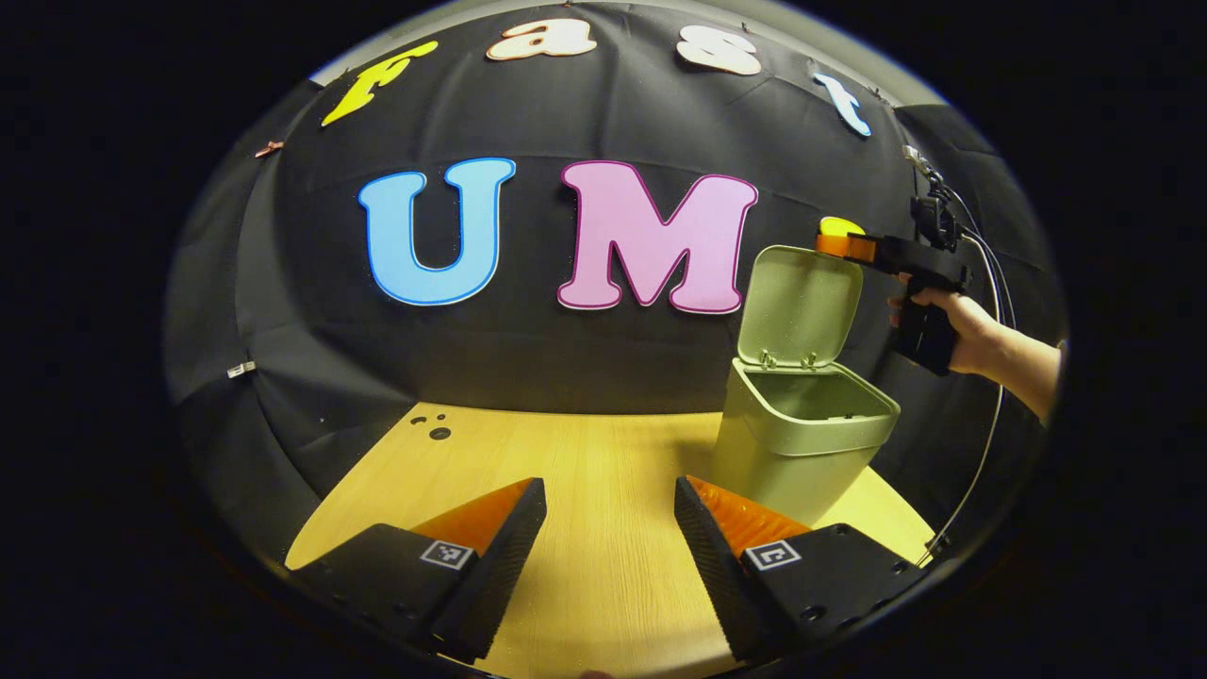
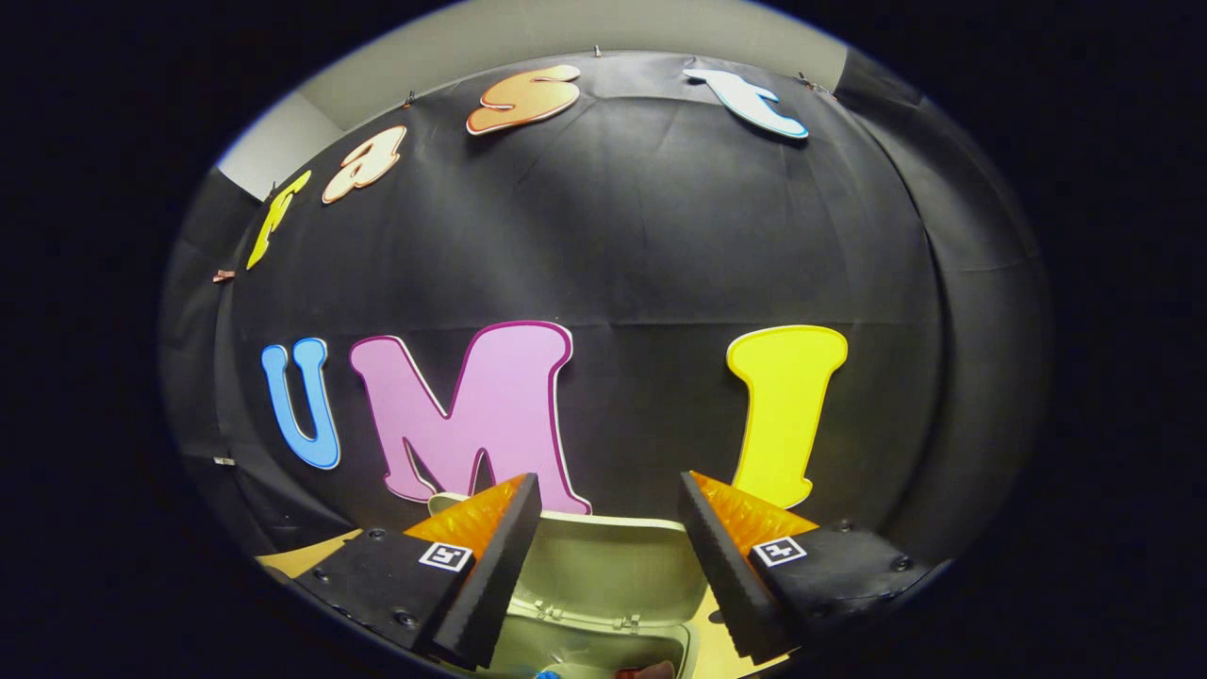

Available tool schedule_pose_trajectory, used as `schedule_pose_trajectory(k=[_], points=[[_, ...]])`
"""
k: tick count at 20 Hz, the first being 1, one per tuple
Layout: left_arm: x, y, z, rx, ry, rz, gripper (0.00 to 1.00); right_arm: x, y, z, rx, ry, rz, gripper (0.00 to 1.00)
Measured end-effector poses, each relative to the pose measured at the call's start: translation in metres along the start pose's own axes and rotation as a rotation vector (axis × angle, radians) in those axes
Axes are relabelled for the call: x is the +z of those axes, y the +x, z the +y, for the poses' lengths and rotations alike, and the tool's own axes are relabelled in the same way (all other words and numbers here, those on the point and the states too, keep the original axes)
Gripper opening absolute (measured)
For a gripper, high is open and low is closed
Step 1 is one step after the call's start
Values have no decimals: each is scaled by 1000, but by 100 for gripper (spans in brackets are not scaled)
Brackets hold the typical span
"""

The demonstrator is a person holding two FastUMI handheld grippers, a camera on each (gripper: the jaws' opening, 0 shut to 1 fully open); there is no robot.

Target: Press the lid of the desktop garbage bin to open it, pick up the crumpled paper on the desktop and throw it into the bin, then pick up the pop can on the desktop and drop it into the bin, and finally close the garbage bin lid.

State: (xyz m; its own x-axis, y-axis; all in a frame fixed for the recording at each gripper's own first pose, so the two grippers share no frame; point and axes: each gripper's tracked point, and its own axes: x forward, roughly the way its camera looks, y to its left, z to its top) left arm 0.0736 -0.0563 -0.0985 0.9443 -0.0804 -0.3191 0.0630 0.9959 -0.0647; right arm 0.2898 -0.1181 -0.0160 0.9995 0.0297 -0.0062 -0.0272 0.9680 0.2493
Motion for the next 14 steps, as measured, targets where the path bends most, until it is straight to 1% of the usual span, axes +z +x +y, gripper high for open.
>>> schedule_pose_trajectory(k=[6, 14], points=[[-4, -15, -1, -20, 12, -4, 89, -10, -35, 8, 18, 4, 49, 93], [-7, -30, -2, -20, 19, -9, 89, -34, -74, 17, 47, 20, 129, 94]])
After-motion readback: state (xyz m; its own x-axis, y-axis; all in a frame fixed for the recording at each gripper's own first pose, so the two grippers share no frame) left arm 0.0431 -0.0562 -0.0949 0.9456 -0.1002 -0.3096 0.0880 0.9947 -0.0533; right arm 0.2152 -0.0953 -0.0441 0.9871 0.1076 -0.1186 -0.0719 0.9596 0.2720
